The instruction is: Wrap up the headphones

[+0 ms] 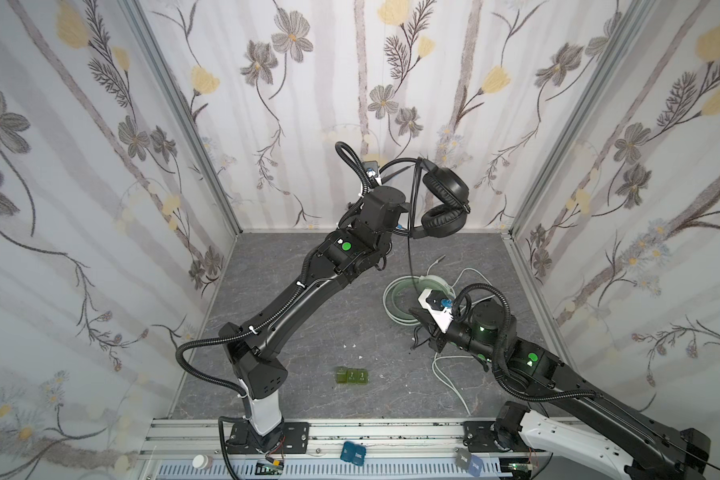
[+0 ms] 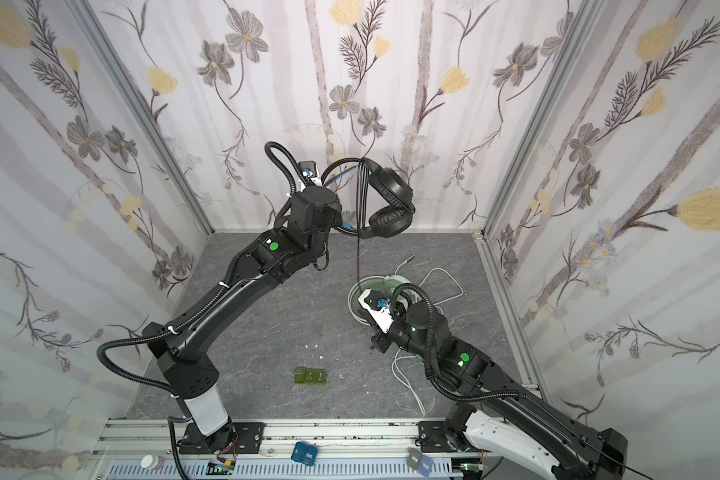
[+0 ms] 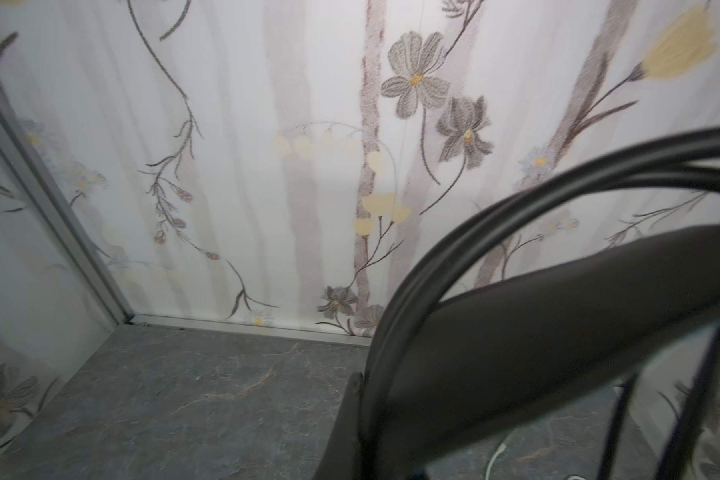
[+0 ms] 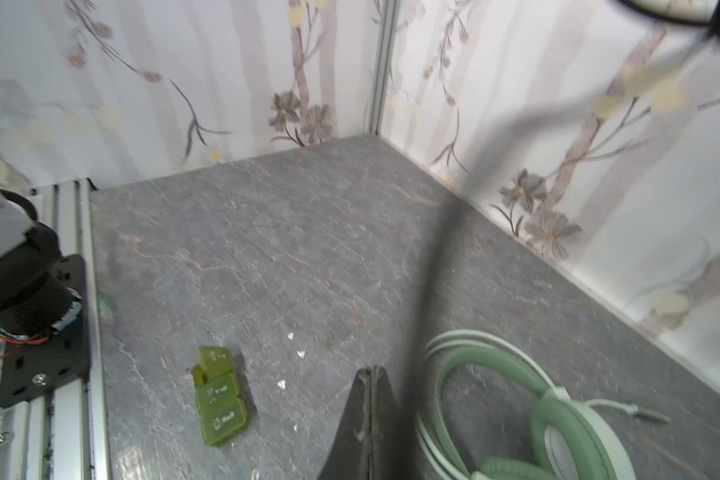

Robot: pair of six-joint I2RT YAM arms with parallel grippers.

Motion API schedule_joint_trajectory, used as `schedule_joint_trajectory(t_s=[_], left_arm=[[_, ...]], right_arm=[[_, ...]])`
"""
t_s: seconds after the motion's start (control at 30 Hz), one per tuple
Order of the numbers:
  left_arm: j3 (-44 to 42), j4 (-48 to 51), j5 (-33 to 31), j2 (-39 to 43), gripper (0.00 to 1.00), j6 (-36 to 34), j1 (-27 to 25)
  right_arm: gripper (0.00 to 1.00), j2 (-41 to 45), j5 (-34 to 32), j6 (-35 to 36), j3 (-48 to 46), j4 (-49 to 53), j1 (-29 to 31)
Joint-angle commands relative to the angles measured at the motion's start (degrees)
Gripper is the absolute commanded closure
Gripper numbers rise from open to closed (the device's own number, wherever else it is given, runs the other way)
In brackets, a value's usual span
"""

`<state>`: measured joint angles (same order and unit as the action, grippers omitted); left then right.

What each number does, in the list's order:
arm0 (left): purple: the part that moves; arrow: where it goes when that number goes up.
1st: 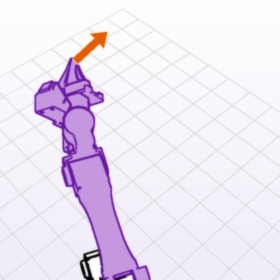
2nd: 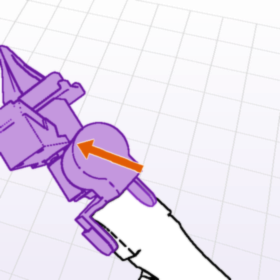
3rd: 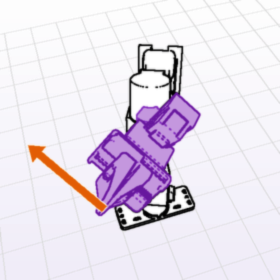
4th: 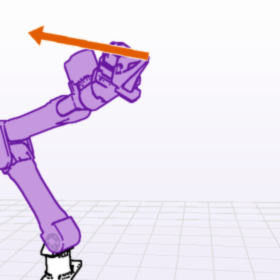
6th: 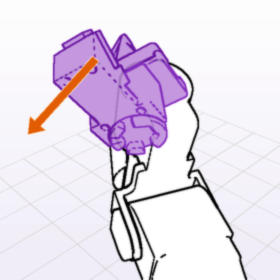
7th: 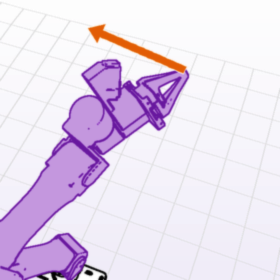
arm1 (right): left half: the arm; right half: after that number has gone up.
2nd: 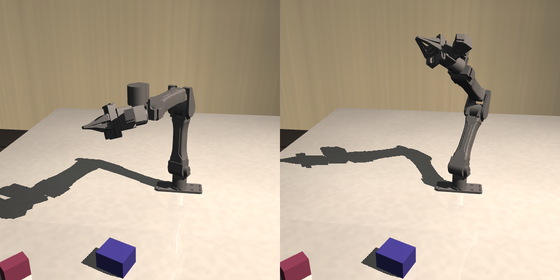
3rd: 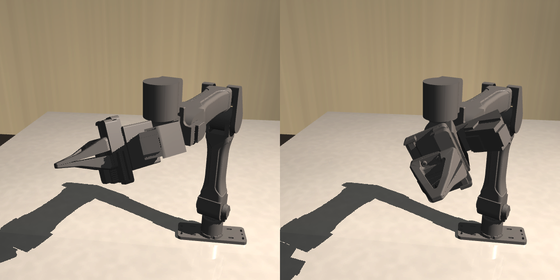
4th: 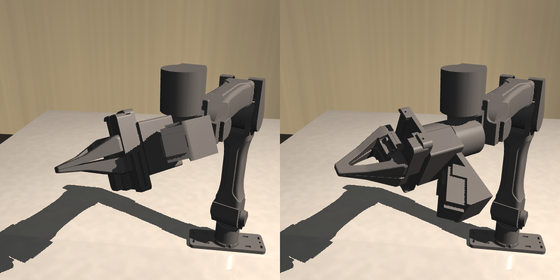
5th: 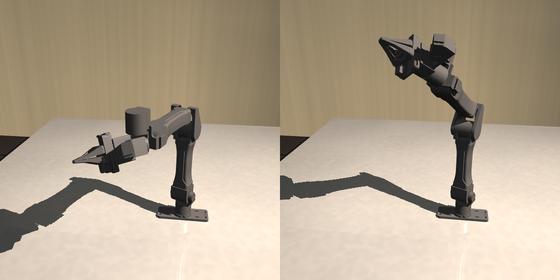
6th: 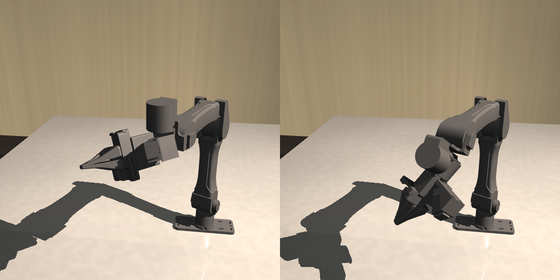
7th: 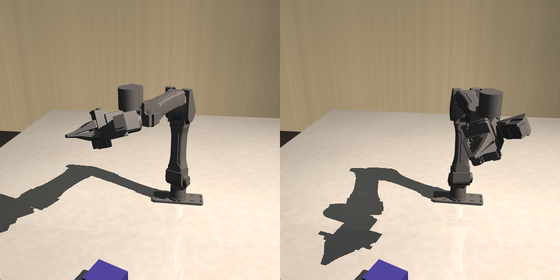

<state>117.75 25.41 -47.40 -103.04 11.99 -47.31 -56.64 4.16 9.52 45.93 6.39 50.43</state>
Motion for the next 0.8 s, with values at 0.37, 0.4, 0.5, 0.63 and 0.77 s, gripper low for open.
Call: schedule_joint_trajectory(t_s=[0.37,0.4,0.5,0.63,0.77], left_arm=[[-21.5,-3.3,3.6,8.3,1.00,-10.4,-3.3],[-22.5,-3.1,6.7,9.1,1.00,-11.3,-3.0],[-23.9,0.4,13.1,10.1,1.00,-14.4,-3.3],[-25.9,4.0,16.7,13.0,1.00,-17.4,-3.6],[-26.6,8.4,19.9,15.2,1.00,-21.1,-3.5]], right_arm=[[1.00,-3.1,-7.3,6.1,7.5,6.5,-0.5],[1.00,-3.1,-7.9,6.8,7.6,6.7,-0.7],[1.00,-3.4,-10.1,8.8,8.1,6.7,-1.7],[0.99,-4.1,-14.1,11.2,9.2,7.2,-2.5],[0.97,-4.6,-17.9,13.0,10.3,7.3,-5.8]])
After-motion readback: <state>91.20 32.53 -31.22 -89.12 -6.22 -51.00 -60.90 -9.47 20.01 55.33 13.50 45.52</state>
